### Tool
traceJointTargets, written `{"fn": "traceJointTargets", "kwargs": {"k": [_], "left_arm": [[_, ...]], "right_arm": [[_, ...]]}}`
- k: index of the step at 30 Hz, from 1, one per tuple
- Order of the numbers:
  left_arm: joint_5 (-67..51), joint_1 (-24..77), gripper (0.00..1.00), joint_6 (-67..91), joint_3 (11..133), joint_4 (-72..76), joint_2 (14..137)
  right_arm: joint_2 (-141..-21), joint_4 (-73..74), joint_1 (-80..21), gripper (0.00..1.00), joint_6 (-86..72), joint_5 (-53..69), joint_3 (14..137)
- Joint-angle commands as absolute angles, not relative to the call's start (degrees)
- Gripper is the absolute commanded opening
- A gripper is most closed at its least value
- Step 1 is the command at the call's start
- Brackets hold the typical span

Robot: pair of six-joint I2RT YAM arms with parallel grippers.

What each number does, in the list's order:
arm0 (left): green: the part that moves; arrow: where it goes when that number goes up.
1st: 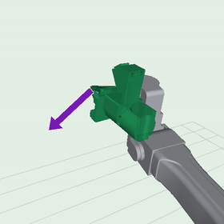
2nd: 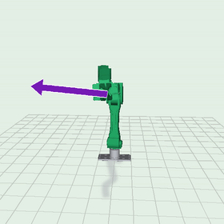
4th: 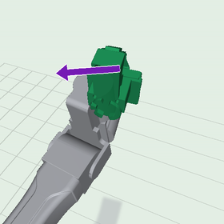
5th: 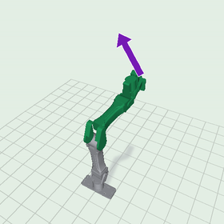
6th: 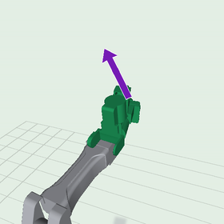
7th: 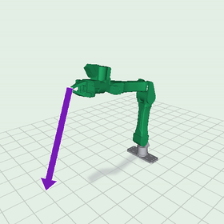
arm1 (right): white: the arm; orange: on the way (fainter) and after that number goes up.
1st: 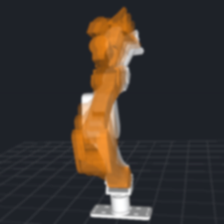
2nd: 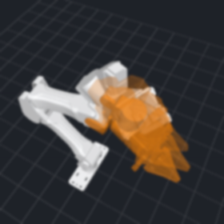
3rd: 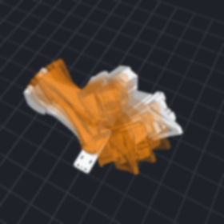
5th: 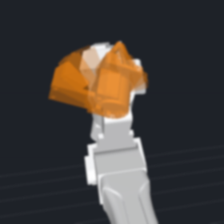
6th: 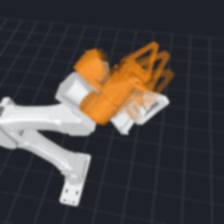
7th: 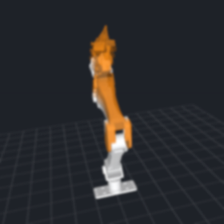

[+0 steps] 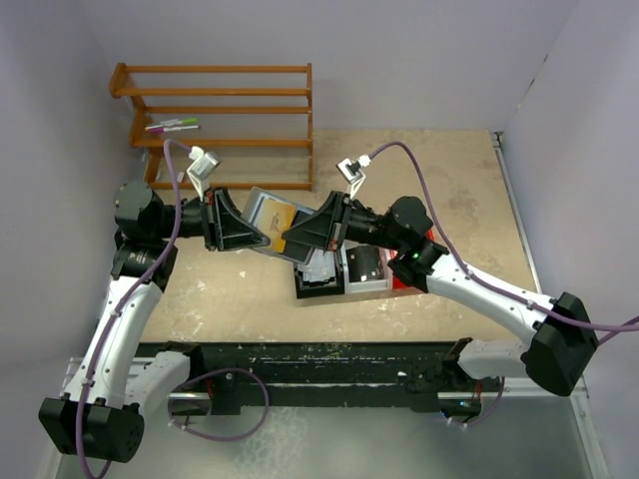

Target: Take the credit cards out of the card holder

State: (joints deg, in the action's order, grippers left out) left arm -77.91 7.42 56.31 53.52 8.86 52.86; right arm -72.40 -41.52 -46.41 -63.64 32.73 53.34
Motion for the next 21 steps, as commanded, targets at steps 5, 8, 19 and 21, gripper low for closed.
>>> {"fn": "traceJointTargets", "kwargs": {"k": [5,8,19,21], "left_arm": [[-81.5,8.3,0.15,56.0,55.7,9.5,51.2],[-81.1,8.3,0.15,56.2,55.9,9.5,51.2],[-80.2,8.3,0.15,52.8,56.0,6.9,51.5],[-79.3,8.2,0.14,44.0,58.3,-1.1,52.3]], "right_arm": [[-71.7,-46.4,-46.1,0.00,-64.6,30.1,50.8],[-69.3,-47.3,-46.1,0.00,-64.7,29.1,46.8],[-61.0,-44.2,-45.1,0.00,-63.8,26.4,38.4],[-57.4,-37.1,-43.8,0.00,-61.2,26.2,38.6]]}}
